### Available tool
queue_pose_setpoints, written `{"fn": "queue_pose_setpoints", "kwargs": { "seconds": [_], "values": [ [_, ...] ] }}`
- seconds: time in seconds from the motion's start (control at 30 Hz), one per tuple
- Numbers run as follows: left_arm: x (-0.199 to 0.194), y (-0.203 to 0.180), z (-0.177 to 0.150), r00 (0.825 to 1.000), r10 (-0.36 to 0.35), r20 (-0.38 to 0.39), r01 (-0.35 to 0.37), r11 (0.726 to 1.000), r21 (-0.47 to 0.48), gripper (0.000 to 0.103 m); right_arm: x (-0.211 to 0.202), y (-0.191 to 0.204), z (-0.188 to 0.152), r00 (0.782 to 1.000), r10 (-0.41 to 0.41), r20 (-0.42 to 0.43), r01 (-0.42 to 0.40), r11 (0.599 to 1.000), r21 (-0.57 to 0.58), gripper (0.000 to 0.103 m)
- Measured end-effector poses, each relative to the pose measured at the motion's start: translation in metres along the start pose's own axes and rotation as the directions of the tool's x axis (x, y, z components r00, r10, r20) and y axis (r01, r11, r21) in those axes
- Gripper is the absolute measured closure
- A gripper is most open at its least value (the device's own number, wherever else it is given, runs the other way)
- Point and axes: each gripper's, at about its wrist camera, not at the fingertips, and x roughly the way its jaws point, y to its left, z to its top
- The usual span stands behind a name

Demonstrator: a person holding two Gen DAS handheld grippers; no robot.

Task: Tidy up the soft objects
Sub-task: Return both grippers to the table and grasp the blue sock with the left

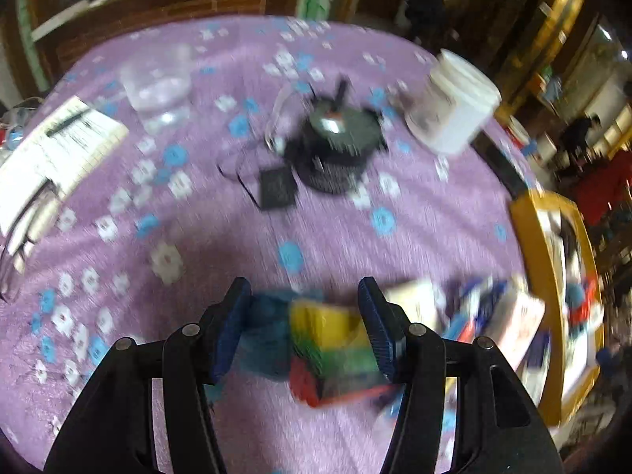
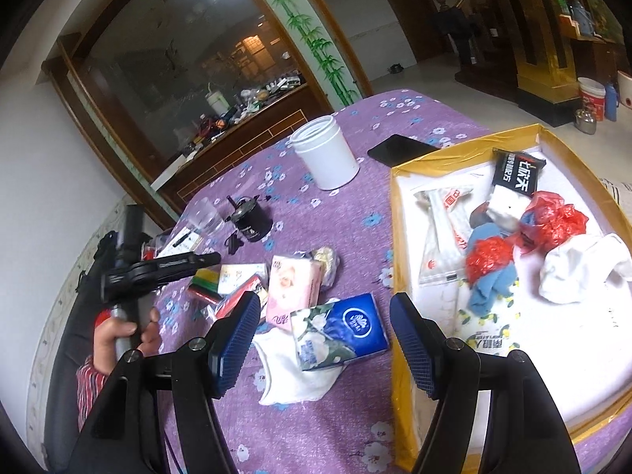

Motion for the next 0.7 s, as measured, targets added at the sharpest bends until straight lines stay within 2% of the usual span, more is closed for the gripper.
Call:
{"fn": "queue_pose_setpoints", "kwargs": {
  "seconds": [0.23, 0.3, 0.37, 0.5, 0.63, 0.7],
  "values": [
    [-0.053, -0.001, -0.08, 0.992, -0.127, -0.025, 0.129, 0.984, 0.127, 0.048, 0.002, 0.0, -0.004, 1.0, 0.01, -0.011, -0.01, 1.0, -0.01, 0.032],
    [-0.069, 0.006, -0.095, 0.991, -0.137, -0.005, 0.136, 0.981, 0.137, 0.048, 0.006, -0.001, -0.004, 1.0, 0.023, -0.019, -0.023, 1.0, -0.003, 0.031],
    [-0.078, 0.015, -0.096, 0.993, -0.115, 0.026, 0.111, 0.986, 0.121, 0.048, 0.011, 0.0, -0.005, 0.999, 0.034, -0.027, -0.034, 0.999, 0.001, 0.03],
    [-0.067, 0.036, -0.084, 0.999, -0.017, 0.047, 0.014, 0.998, 0.059, 0.048, 0.019, 0.008, -0.01, 0.997, 0.063, -0.053, -0.063, 0.998, -0.007, 0.03],
    [-0.046, 0.032, -0.072, 0.998, -0.057, 0.016, 0.056, 0.997, 0.055, 0.048, 0.02, 0.012, -0.017, 0.996, 0.058, -0.065, -0.06, 0.998, -0.026, 0.03],
    [-0.032, 0.026, -0.065, 0.999, -0.044, -0.001, 0.044, 0.998, 0.04, 0.047, 0.019, 0.011, -0.017, 0.997, 0.053, -0.064, -0.055, 0.998, -0.024, 0.03]
  ]
}}
